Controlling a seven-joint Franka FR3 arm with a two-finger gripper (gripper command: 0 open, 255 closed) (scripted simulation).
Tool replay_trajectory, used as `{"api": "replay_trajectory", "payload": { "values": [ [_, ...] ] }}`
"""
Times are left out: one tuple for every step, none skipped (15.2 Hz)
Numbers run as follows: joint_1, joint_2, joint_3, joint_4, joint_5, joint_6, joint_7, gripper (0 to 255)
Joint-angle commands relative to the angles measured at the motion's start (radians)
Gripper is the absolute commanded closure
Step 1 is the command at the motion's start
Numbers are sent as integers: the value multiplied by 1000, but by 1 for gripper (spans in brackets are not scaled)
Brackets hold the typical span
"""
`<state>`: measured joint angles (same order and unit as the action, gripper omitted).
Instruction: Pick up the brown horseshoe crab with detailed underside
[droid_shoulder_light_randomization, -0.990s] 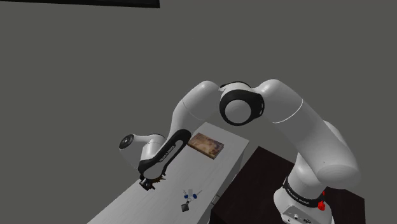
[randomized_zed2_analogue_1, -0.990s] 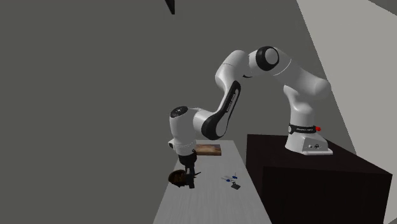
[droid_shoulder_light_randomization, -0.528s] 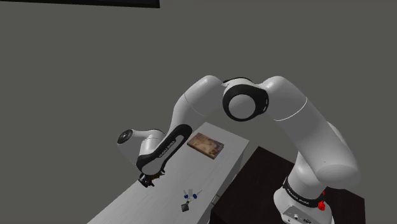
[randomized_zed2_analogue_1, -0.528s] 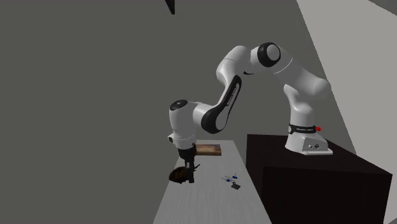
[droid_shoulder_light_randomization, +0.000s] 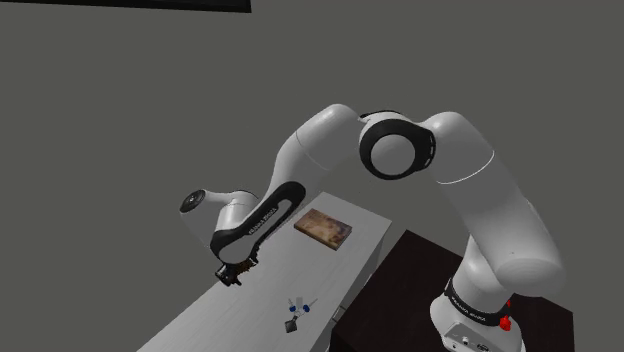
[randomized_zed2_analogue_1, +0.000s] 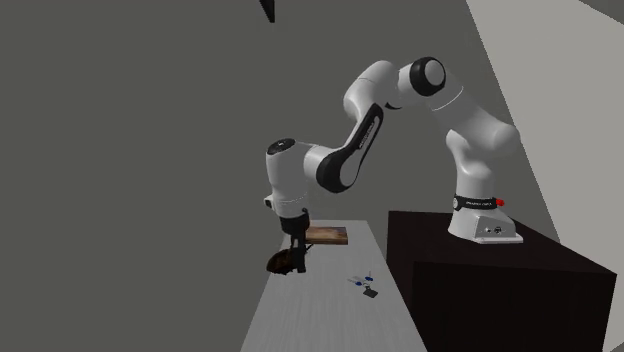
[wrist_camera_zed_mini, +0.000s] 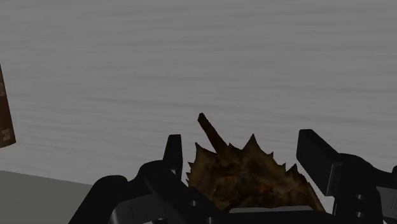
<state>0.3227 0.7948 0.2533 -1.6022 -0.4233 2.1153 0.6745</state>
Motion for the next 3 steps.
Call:
{"api": "replay_trajectory", "payload": {
  "values": [
    [-3, -17, 4, -2, 5, -14, -5, 255],
    [-3, -19, 4, -2, 6, -16, -5, 255],
    [-3, -18, 4, -2, 6, -16, -5, 255]
  ]
}}
